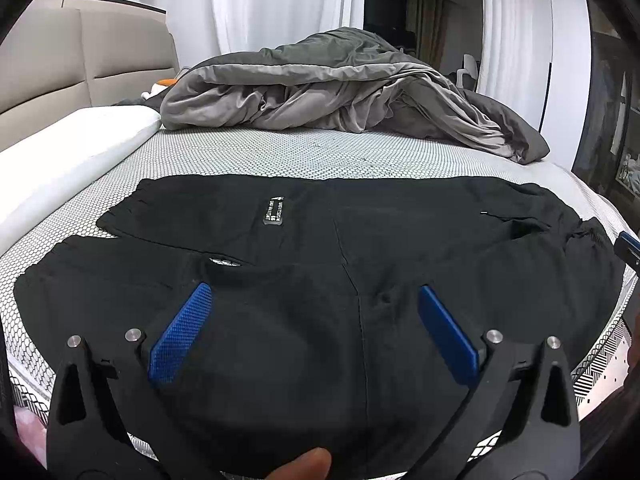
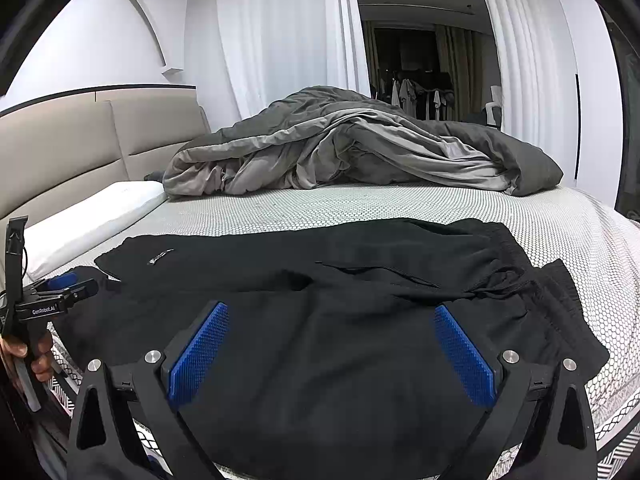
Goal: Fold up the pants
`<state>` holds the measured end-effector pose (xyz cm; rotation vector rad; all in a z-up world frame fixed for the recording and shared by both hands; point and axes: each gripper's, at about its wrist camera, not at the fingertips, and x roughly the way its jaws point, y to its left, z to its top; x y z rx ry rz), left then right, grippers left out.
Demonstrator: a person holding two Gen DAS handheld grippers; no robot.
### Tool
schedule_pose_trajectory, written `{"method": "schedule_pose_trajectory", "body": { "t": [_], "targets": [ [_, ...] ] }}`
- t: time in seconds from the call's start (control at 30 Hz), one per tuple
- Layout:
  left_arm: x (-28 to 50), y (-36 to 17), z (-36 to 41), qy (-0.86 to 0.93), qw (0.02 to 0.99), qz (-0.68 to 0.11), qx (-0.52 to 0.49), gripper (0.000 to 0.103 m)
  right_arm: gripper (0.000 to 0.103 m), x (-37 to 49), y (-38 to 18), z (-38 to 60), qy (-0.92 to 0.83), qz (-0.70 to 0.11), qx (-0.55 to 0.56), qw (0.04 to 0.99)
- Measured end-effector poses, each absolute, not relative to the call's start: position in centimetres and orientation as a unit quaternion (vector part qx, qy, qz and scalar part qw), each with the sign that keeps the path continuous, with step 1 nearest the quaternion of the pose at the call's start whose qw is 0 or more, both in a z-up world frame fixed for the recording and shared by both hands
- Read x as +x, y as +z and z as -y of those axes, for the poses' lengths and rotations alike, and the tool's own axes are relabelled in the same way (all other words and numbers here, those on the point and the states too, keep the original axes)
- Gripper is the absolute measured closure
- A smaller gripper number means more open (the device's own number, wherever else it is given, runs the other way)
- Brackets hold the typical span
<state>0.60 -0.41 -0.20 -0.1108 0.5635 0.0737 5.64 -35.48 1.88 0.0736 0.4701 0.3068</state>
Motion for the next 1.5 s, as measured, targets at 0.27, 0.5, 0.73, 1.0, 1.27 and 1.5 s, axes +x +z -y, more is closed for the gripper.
{"method": "schedule_pose_trajectory", "body": {
  "t": [0.27,0.5,0.73,1.0,1.27,1.5],
  "targets": [
    [0.64,-0.19,0.55,0.038,0.959,-0.276,-0.049,0.001,0.000,5.58,1.90,35.54,0.151,-0.232,0.036,0.960],
    [0.65,-0.26,0.48,0.041,0.959,-0.276,-0.049,0.001,0.000,5.60,1.84,35.57,0.148,-0.233,0.035,0.960],
    [0.58,-0.38,0.67,0.038,0.961,-0.271,-0.046,0.001,0.000,5.58,1.75,35.64,0.147,-0.234,0.034,0.961],
    [0.49,-0.47,0.58,0.038,0.961,-0.271,-0.045,0.001,0.000,5.68,1.84,35.75,0.140,-0.233,0.038,0.961],
    [0.47,-0.46,0.59,0.038,0.961,-0.271,-0.045,0.001,0.000,5.60,1.87,35.77,0.138,-0.232,0.038,0.962],
    [0.47,-0.47,0.57,0.037,0.961,-0.272,-0.046,0.001,0.000,5.65,1.78,35.81,0.138,-0.233,0.039,0.962]
  ]
}}
